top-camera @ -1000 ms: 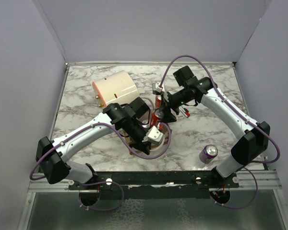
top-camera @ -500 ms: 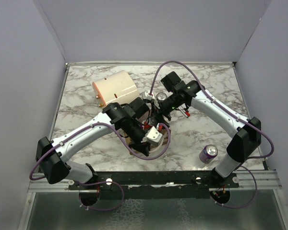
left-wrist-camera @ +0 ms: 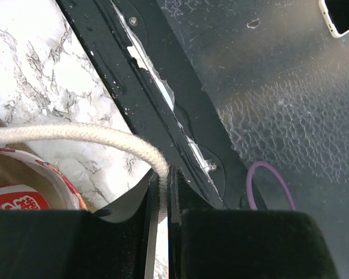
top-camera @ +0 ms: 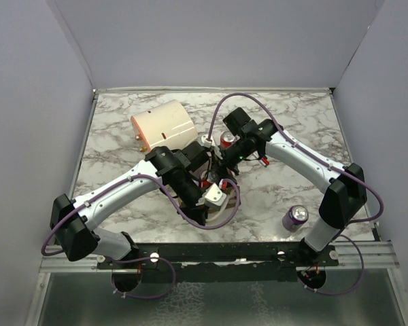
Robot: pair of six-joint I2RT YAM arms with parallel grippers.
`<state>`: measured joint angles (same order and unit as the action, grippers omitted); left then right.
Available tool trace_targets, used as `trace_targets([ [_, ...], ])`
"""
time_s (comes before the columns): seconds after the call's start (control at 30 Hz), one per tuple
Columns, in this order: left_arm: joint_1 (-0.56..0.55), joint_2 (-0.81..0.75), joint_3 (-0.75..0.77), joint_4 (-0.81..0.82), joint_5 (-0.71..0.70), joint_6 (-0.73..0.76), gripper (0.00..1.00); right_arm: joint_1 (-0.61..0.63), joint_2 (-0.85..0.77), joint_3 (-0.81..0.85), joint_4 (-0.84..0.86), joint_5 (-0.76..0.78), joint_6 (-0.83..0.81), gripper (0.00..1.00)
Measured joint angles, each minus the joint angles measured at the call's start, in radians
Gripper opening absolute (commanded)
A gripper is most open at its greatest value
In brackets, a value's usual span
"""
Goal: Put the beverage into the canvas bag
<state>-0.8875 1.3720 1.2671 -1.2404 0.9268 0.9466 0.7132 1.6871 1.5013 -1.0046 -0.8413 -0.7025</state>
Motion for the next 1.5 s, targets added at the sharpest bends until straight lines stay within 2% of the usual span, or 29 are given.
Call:
trace_targets([
  [0.57, 0.008, -0.015, -0.019, -0.065, -0.001, 0.080, 0.09, 0.024, 0.002, -0.085, 0.157, 0.006, 0.048, 0.01],
  [1.0, 0.012, -0.051, -0.041, -0.047, -0.003, 0.171, 0.10, 0.059, 0.002, -0.127, 0.186, 0.036, 0.039, 0.01],
  [1.3, 0.015, -0.052, -0.050, -0.076, 0.000, 0.231, 0.11, 0.071, -0.032, -0.231, 0.312, 0.021, 0.077, 0.07],
  [1.5, 0.016, -0.053, -0.050, -0.080, 0.005, 0.279, 0.10, 0.076, -0.037, -0.254, 0.363, 0.018, 0.096, 0.05],
])
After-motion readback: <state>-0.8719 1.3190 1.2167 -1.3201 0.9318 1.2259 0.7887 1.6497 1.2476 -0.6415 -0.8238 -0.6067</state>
